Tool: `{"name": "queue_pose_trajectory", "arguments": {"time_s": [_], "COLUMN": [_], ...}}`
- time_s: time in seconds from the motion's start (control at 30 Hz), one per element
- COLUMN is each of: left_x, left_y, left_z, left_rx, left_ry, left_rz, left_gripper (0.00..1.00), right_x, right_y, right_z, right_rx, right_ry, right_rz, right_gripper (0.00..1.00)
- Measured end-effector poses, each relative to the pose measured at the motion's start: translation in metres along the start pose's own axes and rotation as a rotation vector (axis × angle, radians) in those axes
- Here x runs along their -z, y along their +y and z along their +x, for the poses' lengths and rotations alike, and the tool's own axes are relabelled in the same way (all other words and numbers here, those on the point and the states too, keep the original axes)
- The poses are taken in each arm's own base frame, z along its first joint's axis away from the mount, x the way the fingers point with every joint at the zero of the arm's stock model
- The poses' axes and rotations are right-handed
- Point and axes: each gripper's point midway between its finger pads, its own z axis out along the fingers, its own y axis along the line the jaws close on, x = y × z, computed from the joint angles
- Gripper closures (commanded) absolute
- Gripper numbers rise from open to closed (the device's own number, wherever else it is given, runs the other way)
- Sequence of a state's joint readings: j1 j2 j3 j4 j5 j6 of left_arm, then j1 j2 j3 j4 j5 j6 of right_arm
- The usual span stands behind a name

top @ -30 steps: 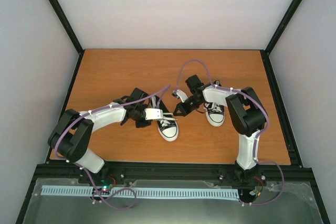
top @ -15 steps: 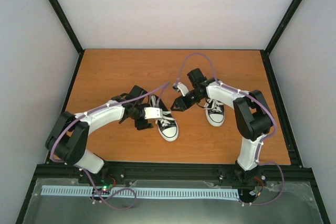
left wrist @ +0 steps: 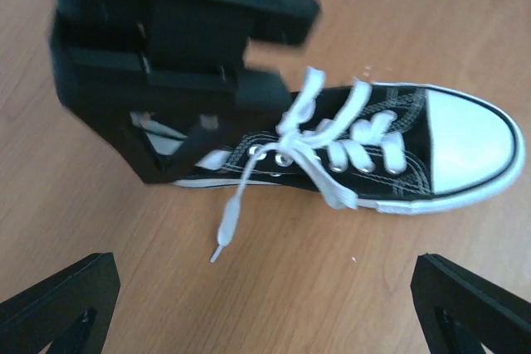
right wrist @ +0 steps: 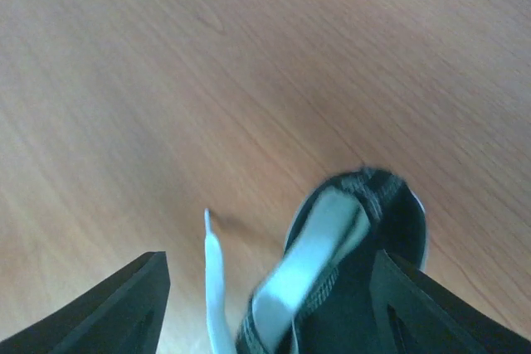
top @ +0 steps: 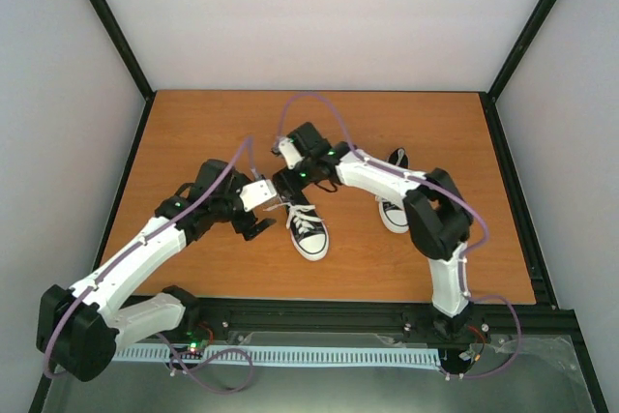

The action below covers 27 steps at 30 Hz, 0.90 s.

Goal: Tie the shoes
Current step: Pick up the shoe from the center of the board, then place the shoe at the center of the board.

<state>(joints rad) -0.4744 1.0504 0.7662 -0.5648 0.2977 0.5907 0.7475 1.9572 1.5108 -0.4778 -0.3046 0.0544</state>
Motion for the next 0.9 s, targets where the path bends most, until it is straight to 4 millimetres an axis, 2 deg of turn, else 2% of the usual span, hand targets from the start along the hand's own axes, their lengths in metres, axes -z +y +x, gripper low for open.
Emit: {"name": "queue_pose_trajectory", "arguments": {"time_s": [0.07, 0.2, 0.27, 0.33, 0.4, 0.5, 0.63, 0.77, 0.9], "left_x": [-0.001, 0.0, 0.002, 0.006, 0.009, 0.012, 0.013, 0.012, 0.011], "left_y": [0.009, 0.012, 0.013, 0.014, 0.015, 0.016, 0.014, 0.012, 0.011], "left_z": [-0.002, 0.001, 0.001, 0.001, 0.001, 0.002, 0.007, 0.01, 0.013], "left_rx": [0.078, 0.166, 0.181, 0.184, 0.181, 0.177, 0.177, 0.178, 0.179], "left_ry": [-0.017, -0.043, -0.054, -0.065, -0.075, -0.081, -0.082, -0.081, -0.079], "left_rz": [-0.045, -0.08, -0.095, -0.115, -0.129, -0.15, -0.157, -0.156, -0.151], "left_gripper": [0.0, 0.0, 0.0, 0.0, 0.0, 0.0, 0.0, 0.0, 0.0], "right_x": [-0.017, -0.05, -0.063, -0.069, -0.066, -0.063, -0.048, -0.016, 0.005], "right_y": [0.003, -0.012, -0.025, -0.031, -0.034, -0.042, -0.058, -0.095, -0.13], "right_z": [-0.007, -0.006, 0.001, 0.003, -0.001, 0.002, 0.016, 0.037, 0.048], "right_rx": [-0.002, -0.05, -0.08, -0.101, -0.119, -0.141, -0.188, -0.274, -0.343], "right_ry": [0.004, 0.04, 0.07, 0.085, 0.08, 0.081, 0.072, 0.082, 0.078], "right_rz": [0.032, 0.13, 0.18, 0.202, 0.219, 0.258, 0.314, 0.396, 0.454], "right_gripper": [0.23, 0.26, 0.4, 0.64, 0.84, 0.95, 0.97, 0.97, 0.97]}}
